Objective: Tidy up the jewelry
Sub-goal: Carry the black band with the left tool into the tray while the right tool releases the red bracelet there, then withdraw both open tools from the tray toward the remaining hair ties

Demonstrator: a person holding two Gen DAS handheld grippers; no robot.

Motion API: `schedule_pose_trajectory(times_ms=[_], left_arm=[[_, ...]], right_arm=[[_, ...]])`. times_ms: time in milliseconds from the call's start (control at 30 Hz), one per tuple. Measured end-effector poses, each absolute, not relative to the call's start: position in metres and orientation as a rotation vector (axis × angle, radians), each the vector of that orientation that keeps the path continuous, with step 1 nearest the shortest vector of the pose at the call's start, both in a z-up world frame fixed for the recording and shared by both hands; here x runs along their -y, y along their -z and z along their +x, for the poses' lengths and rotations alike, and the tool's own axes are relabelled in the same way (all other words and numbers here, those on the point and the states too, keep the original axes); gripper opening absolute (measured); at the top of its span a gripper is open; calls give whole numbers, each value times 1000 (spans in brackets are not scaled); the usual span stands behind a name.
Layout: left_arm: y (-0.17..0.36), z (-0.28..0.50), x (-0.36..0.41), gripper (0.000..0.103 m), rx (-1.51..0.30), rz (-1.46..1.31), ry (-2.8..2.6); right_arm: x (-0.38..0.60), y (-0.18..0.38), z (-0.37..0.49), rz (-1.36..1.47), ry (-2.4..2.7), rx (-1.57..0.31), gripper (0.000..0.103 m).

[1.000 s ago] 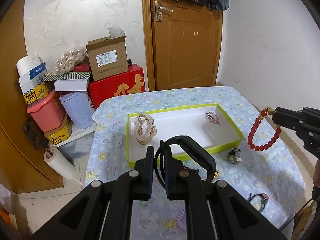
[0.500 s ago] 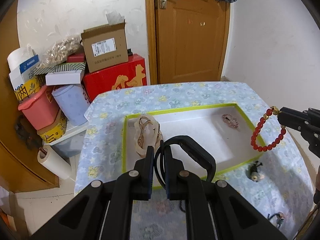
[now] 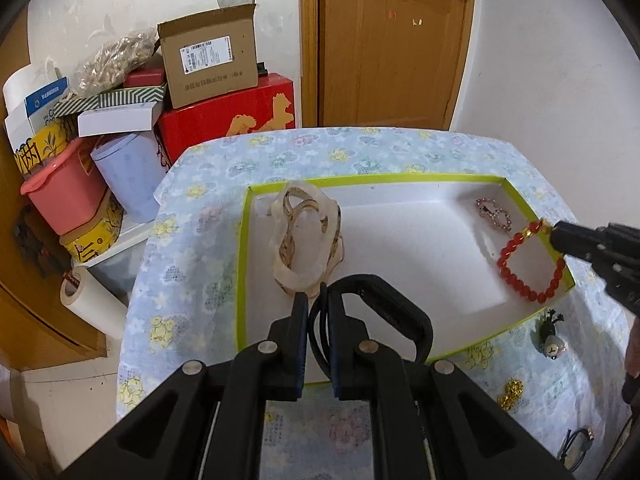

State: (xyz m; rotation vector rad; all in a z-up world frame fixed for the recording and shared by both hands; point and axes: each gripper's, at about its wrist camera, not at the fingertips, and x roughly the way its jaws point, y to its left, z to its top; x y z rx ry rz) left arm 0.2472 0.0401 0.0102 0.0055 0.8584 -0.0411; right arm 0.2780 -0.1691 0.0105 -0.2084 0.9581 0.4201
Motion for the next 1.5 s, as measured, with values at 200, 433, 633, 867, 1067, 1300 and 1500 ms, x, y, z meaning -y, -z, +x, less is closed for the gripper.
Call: schedule_pose_trajectory(times_ms=[200, 433, 633, 867, 1067, 1300, 1500], left_arm=[[-11, 257, -39, 10, -860, 3, 34], [-9, 271, -33, 10, -862, 17, 37], [-6, 264, -34, 10, -870, 4, 38], [-1, 263, -37, 15, -891, -16, 25], [-2, 261, -37, 15, -893, -31, 31], [-15, 244, -36, 16, -866, -34, 43], [-27, 210, -31, 20, -844, -39, 66]], right_arm=[[173, -2, 284, -206, -402, -973, 10], [174, 5, 292, -207, -393, -987, 10], [176, 10, 292, -211, -397, -1001, 10], [176, 10, 289, -222, -388, -1020, 10], [177, 2, 280, -225, -392, -1001, 16], [181, -19, 257, -209, -390, -973, 16], [184, -36, 220, -188, -385, -959, 16]])
